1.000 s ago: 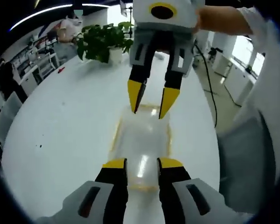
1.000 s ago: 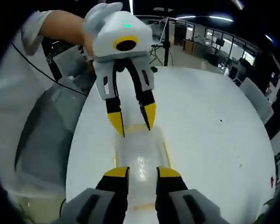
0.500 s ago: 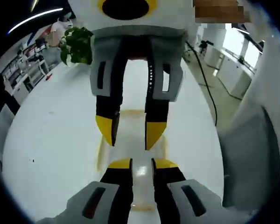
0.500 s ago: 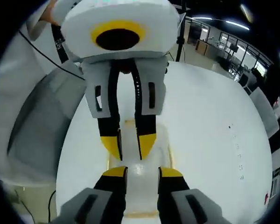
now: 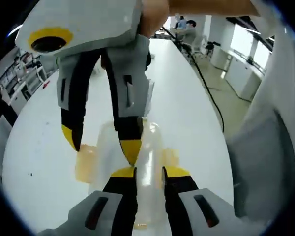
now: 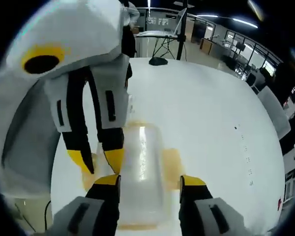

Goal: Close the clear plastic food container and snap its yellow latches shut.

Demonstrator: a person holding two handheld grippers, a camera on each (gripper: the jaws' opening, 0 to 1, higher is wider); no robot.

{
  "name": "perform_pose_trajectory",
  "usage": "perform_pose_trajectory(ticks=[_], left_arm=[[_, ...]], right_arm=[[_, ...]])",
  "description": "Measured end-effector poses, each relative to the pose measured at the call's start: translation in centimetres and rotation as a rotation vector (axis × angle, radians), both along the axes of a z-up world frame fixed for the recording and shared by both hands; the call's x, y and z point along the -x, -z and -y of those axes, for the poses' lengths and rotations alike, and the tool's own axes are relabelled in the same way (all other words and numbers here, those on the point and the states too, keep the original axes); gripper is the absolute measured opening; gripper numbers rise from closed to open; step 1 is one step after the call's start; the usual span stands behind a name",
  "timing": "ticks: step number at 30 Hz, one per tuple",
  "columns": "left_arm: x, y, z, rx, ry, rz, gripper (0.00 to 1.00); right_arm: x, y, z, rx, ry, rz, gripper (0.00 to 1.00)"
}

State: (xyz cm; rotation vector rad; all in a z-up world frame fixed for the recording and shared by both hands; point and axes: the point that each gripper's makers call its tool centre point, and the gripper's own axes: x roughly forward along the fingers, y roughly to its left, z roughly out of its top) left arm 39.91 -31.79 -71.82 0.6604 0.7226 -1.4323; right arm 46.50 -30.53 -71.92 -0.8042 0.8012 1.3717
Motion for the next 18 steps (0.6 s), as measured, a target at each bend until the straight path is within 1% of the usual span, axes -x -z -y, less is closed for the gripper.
perform_pose_trajectory(ticks=[2, 3, 4, 5, 6, 7, 9, 11, 12, 13, 14, 15, 16, 18], left_arm=[[0.2, 0.1, 0.0, -0.014, 0.008, 0.025, 0.23], [0.3, 0.0, 0.1, -0.006, 0.004, 0.023, 0.26], [0.4, -0.3, 0.3, 0.006, 0.001, 0.023, 0.28], [0.3, -0.4, 0.4, 0.011, -0.008, 0.034, 0.29], [-0.2, -0.6, 0.4, 0.008, -0.018, 0.064, 0.31], [-0.2, -0.6, 0.4, 0.012, -0.018, 0.065, 0.32], [-0.5, -0.8, 0.4, 0.014, -0.023, 0.080, 0.32], [-0.6, -0.8, 0.2, 0.007, -0.034, 0.078, 0.34], [-0.6, -0.7, 0.1, 0.002, -0.037, 0.078, 0.37], [-0.8, -0.6, -0.1, -0.010, -0.039, 0.089, 0.37], [-0.9, -0.5, -0.2, -0.011, -0.042, 0.092, 0.37], [-1.0, -0.5, -0.4, -0.014, -0.048, 0.090, 0.37], [-1.0, -0.5, -0.4, -0.011, -0.051, 0.092, 0.38], [-1.1, -0.4, -0.5, -0.020, -0.053, 0.092, 0.42]], right_arm=[[0.2, 0.2, 0.2, 0.006, -0.008, -0.017, 0.54], [0.3, 0.3, 0.4, 0.014, -0.010, -0.022, 0.53], [0.2, 0.4, 0.5, 0.024, -0.017, -0.013, 0.53], [0.2, 0.5, 0.6, 0.026, -0.021, -0.013, 0.52], [0.5, 0.5, 0.6, 0.022, -0.027, -0.029, 0.53], [0.8, 0.6, 0.5, 0.019, -0.031, -0.042, 0.53], [1.1, 0.9, 0.6, 0.029, -0.069, -0.045, 0.54], [1.1, 1.2, 0.7, 0.037, -0.070, -0.051, 0.55], [1.2, 1.1, 0.6, 0.028, -0.052, -0.075, 0.57], [2.0, 1.0, 0.1, -0.005, -0.034, -0.140, 0.61], [2.3, 1.0, -0.1, -0.012, -0.044, -0.150, 0.64], [2.1, 1.3, 0.4, 0.020, -0.075, -0.121, 0.64], [2.0, 1.4, 0.6, 0.043, -0.093, -0.109, 0.62], [2.3, 1.6, 0.5, 0.049, -0.095, -0.127, 0.63]])
